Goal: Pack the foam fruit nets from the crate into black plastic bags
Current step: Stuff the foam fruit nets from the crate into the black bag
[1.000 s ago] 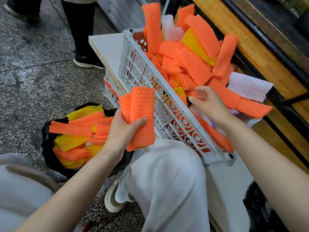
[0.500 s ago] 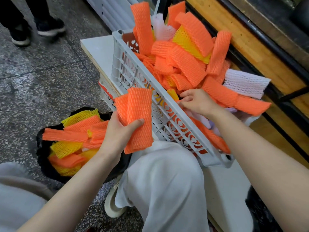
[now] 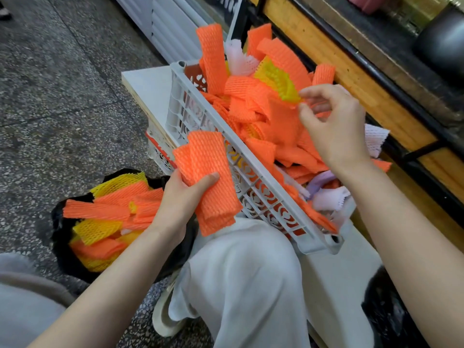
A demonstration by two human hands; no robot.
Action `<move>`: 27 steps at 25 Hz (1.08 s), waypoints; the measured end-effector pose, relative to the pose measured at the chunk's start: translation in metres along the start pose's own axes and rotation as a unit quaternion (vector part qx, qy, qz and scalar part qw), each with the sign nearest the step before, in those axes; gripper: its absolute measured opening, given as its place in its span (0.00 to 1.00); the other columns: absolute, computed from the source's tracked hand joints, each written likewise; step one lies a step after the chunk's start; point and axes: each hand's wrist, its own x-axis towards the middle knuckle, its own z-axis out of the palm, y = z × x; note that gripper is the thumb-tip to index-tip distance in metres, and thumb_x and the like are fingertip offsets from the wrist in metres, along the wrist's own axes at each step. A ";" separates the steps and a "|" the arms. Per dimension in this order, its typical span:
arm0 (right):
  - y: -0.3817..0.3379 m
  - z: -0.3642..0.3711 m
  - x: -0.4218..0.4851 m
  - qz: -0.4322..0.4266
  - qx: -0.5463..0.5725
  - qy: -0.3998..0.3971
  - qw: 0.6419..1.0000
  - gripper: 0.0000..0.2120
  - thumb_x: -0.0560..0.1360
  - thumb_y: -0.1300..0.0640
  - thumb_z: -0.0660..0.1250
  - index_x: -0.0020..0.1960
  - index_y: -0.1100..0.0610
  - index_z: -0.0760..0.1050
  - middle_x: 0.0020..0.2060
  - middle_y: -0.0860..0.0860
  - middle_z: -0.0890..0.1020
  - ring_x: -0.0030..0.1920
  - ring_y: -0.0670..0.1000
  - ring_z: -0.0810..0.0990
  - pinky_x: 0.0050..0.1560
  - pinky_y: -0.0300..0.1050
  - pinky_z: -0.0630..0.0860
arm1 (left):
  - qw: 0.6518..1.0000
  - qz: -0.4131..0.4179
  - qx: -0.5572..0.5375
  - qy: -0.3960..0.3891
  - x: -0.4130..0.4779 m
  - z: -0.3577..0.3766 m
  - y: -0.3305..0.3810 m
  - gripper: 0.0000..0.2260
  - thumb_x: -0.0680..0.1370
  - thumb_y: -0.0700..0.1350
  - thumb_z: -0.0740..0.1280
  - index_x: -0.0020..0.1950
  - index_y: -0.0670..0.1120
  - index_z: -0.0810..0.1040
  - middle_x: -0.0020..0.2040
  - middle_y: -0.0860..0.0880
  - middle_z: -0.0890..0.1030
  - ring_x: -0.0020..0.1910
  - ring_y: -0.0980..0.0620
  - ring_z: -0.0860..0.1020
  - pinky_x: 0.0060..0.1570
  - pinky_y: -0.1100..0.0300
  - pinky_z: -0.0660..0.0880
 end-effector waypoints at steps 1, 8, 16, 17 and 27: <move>-0.007 -0.001 -0.003 -0.021 0.014 0.020 0.999 0.09 0.74 0.61 0.65 0.52 0.54 0.79 0.44 0.46 0.76 0.38 0.36 0.75 0.41 0.26 0.70 | 1.000 0.008 -0.002 -0.004 0.000 0.001 0.004 0.18 0.73 0.41 0.71 0.62 0.44 0.73 0.54 0.48 0.82 0.49 0.52 0.82 0.45 0.59 0.79; -0.027 0.038 -0.077 -0.260 0.030 -0.132 0.956 0.07 0.75 0.65 0.65 0.51 0.61 0.80 0.44 0.55 0.77 0.47 0.53 0.76 0.52 0.42 0.71 | 0.991 -0.070 -0.102 -0.052 0.001 -0.023 0.017 0.16 0.78 0.48 0.64 0.65 0.45 0.75 0.56 0.46 0.82 0.49 0.50 0.82 0.45 0.55 0.79; -0.057 0.078 -0.126 -0.102 0.215 -0.285 0.929 0.10 0.73 0.67 0.63 0.52 0.57 0.74 0.48 0.50 0.74 0.52 0.46 0.75 0.55 0.38 0.73 | 0.993 -0.075 -0.080 -0.036 -0.016 -0.065 0.009 0.17 0.74 0.39 0.67 0.62 0.41 0.74 0.48 0.43 0.83 0.39 0.50 0.83 0.32 0.59 0.79; -0.063 0.082 -0.128 -0.020 0.265 -0.279 0.923 0.10 0.74 0.66 0.63 0.53 0.54 0.71 0.50 0.50 0.73 0.54 0.44 0.75 0.55 0.35 0.73 | 0.994 -0.071 -0.078 -0.024 -0.015 -0.071 0.007 0.16 0.74 0.38 0.66 0.62 0.41 0.73 0.48 0.44 0.83 0.37 0.51 0.83 0.31 0.59 0.79; -0.072 0.134 -0.119 0.331 0.258 -0.291 0.860 0.09 0.75 0.66 0.65 0.55 0.61 0.70 0.50 0.59 0.81 0.48 0.53 0.80 0.55 0.54 0.77 | 0.994 -0.098 -0.016 0.047 -0.006 -0.134 -0.026 0.20 0.71 0.41 0.73 0.61 0.46 0.72 0.54 0.44 0.82 0.51 0.45 0.81 0.55 0.46 0.77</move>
